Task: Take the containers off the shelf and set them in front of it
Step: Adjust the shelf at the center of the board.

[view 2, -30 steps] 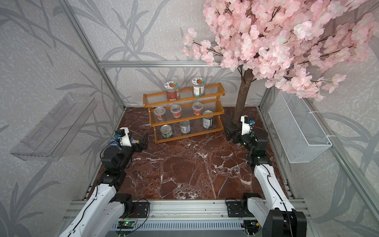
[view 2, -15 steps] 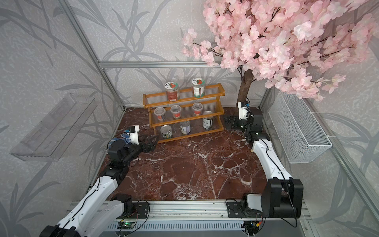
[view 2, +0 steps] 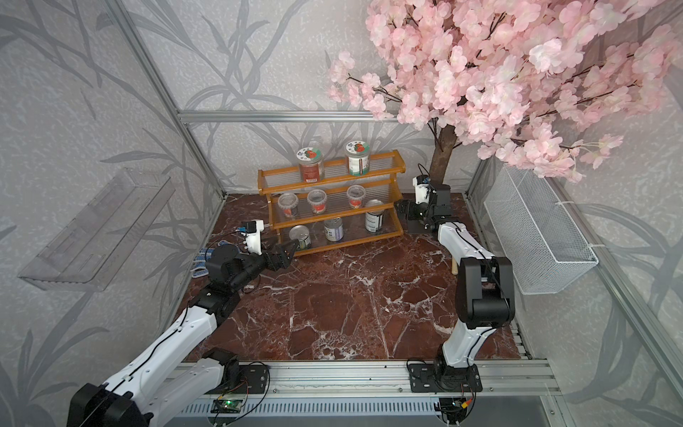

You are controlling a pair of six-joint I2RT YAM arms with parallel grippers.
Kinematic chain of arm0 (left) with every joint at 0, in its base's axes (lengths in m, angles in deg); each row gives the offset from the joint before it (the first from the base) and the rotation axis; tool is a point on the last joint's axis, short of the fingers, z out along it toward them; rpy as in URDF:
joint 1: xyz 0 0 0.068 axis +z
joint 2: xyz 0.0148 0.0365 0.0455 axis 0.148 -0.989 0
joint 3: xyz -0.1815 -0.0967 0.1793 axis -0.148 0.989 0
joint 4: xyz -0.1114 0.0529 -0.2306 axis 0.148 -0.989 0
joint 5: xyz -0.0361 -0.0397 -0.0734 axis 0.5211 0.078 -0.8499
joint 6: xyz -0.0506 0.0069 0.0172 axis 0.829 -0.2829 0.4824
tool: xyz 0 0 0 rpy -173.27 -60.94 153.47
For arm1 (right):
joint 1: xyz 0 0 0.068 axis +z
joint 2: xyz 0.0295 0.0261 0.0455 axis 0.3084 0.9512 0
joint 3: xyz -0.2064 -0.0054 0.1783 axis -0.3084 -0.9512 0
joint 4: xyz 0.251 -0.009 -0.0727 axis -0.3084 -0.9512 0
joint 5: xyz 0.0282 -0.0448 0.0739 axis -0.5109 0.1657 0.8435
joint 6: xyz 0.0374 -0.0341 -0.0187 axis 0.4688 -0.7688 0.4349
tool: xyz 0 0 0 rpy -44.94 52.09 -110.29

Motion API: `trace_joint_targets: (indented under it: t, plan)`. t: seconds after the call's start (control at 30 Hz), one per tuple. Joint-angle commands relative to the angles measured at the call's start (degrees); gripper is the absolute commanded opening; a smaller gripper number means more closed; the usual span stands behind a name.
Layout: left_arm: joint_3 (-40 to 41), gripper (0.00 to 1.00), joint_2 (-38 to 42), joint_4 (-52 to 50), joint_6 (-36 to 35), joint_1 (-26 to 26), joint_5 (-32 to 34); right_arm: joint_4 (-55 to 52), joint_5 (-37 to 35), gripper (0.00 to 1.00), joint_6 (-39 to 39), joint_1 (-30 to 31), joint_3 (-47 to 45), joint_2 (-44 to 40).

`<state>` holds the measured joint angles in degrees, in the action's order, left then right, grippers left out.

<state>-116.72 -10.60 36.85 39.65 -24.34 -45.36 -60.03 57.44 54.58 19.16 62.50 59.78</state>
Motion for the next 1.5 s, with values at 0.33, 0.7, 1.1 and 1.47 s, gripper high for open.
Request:
trace_joint_targets:
  t: [0.33, 0.7, 1.1, 1.47]
  plan:
    - [-2.31, 1.00, -1.37, 0.08, -0.72, -1.00, 1.94, 6.81, -3.05, 0.60, -4.93, 1.18, 8.07, 9.41]
    - [-2.93, 1.00, -3.81, 0.25, -1.55, -1.13, 1.93, 8.21, -4.12, 0.36, -7.27, 1.88, 7.67, 10.46]
    - [-4.11, 1.00, -5.83, -0.30, -2.80, -1.13, 2.01, 12.87, -4.51, 0.10, -6.80, 2.14, 1.99, 7.12]
    - [-4.17, 1.00, -6.22, -1.29, -4.31, -1.13, 2.91, 13.98, -16.29, 0.05, -5.60, 5.61, -8.79, -1.77]
